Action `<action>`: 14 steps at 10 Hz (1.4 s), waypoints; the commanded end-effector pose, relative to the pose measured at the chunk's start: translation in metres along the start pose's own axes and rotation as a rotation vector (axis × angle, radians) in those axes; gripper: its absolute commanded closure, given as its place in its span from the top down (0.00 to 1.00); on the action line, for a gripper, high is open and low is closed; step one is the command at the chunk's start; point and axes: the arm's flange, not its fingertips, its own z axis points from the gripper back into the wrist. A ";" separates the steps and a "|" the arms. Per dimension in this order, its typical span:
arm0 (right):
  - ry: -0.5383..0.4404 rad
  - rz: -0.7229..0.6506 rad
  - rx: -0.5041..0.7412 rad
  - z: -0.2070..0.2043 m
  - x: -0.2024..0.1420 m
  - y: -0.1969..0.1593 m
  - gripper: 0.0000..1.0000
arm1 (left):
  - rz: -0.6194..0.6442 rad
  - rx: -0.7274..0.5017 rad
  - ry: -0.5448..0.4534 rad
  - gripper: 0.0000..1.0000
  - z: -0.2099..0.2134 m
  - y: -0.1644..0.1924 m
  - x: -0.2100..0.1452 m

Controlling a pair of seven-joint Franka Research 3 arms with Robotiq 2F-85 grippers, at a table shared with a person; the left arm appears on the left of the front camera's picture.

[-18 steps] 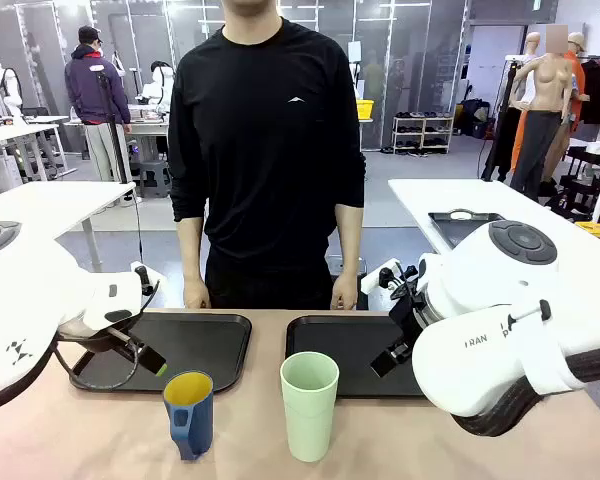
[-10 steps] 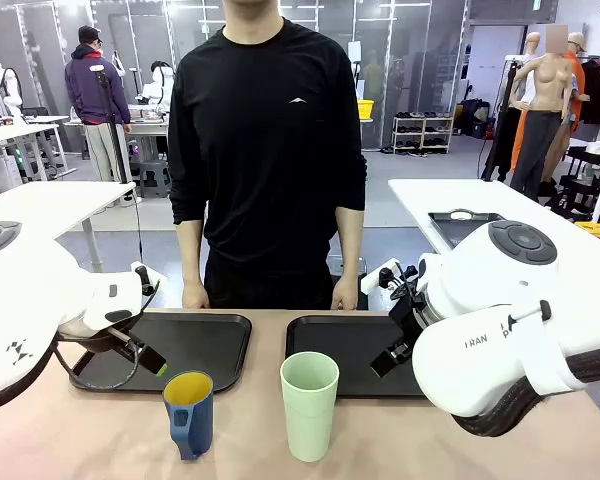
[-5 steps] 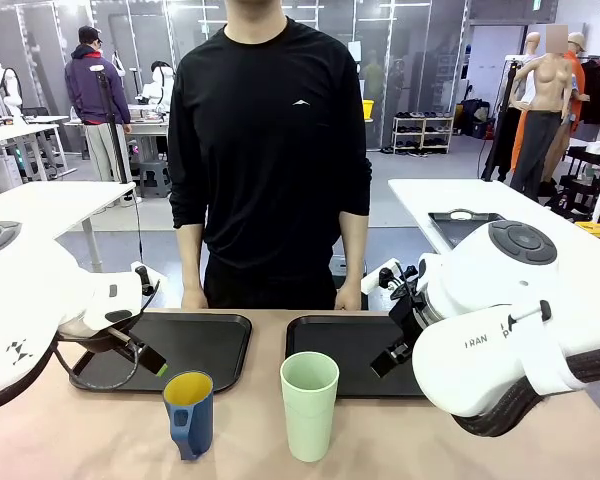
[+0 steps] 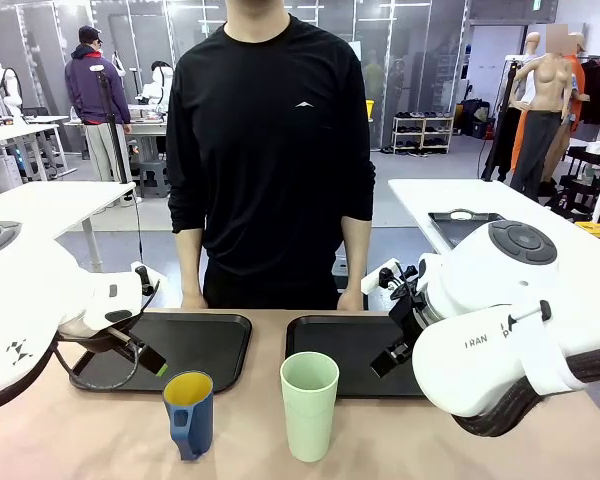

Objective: Sort and store the cups by type.
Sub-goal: Pick up the Reusable plastic cup.

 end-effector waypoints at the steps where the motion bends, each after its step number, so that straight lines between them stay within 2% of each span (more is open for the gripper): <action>1: 0.000 0.000 0.000 0.000 0.000 0.000 1.00 | 0.000 0.000 0.000 1.00 0.000 0.000 0.000; 2: 0.013 -0.031 0.002 0.007 0.005 0.004 1.00 | 0.001 -0.008 -0.003 1.00 0.005 -0.002 0.005; 3: 0.018 -0.040 -0.035 0.026 0.015 0.012 1.00 | 0.046 0.040 -0.017 1.00 0.021 -0.006 0.016; 6: 0.000 -0.072 -0.205 0.096 0.041 0.032 1.00 | 0.125 0.104 -0.051 1.00 0.087 -0.018 0.043; 8: -0.002 -0.143 -0.262 0.135 0.049 0.046 1.00 | 0.208 0.085 -0.077 1.00 0.120 -0.031 0.049; 9: -0.009 -0.165 -0.293 0.146 0.050 0.053 1.00 | 0.242 0.118 -0.066 1.00 0.129 -0.039 0.051; 12: -0.020 -0.167 -0.333 0.155 0.049 0.061 1.00 | 0.186 0.106 -0.082 1.00 0.138 -0.048 0.051; 14: -0.051 -0.111 -0.328 0.156 0.045 0.057 1.00 | 0.153 0.123 -0.084 1.00 0.141 -0.047 0.052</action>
